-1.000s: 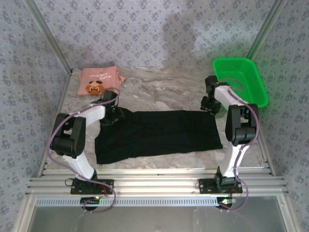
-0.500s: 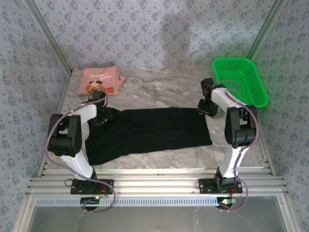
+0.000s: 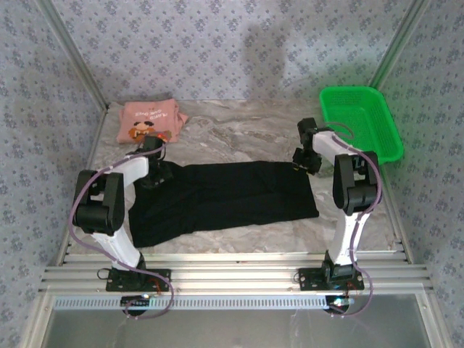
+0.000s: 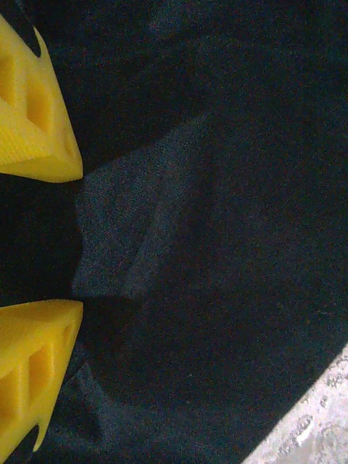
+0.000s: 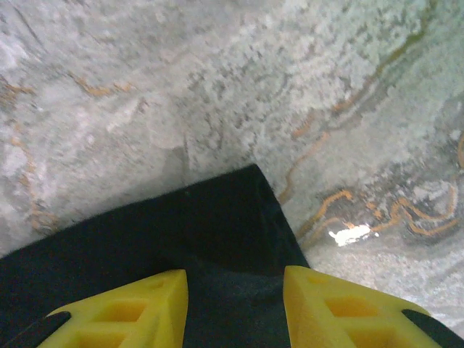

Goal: Fold and stack the t-shirts

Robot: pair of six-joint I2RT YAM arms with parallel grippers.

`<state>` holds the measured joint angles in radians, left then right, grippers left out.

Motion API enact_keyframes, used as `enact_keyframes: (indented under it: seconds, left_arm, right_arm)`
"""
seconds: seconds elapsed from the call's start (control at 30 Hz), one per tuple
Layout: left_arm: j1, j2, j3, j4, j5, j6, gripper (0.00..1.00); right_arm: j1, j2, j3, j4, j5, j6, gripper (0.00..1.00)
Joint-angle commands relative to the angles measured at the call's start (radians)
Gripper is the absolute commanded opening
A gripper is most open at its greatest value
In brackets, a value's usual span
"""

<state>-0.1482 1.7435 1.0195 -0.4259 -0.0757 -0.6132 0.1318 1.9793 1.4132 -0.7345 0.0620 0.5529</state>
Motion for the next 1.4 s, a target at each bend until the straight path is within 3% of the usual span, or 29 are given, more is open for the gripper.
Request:
enact_keyframes:
  seconds: [0.0,0.27,0.43,0.73,1.13,1.37]
  left_arm:
    - [-0.008,0.032,-0.014,-0.062,0.037,0.013,0.47]
    - [-0.008,0.034,-0.012,-0.056,0.040,0.013,0.46]
    - [-0.008,0.039,-0.007,-0.057,0.042,0.010,0.45]
    - [-0.008,0.039,-0.007,-0.062,0.034,0.010,0.45]
    - [-0.007,0.054,0.007,-0.076,0.015,0.033,0.45]
    - [-0.007,0.069,0.025,-0.089,0.004,0.051,0.45]
  right_arm:
    - [0.000,0.013,0.036,0.006,-0.016,0.022,0.41]
    - [-0.008,0.058,0.059,0.013,-0.021,0.033,0.39]
    - [-0.011,0.095,0.082,0.001,-0.013,0.033,0.32]
    - [-0.033,0.092,0.093,0.008,0.003,0.053,0.00]
    - [-0.085,0.088,0.207,-0.066,-0.056,-0.014,0.00]
    - [-0.097,0.196,0.335,-0.143,-0.086,-0.073,0.00]
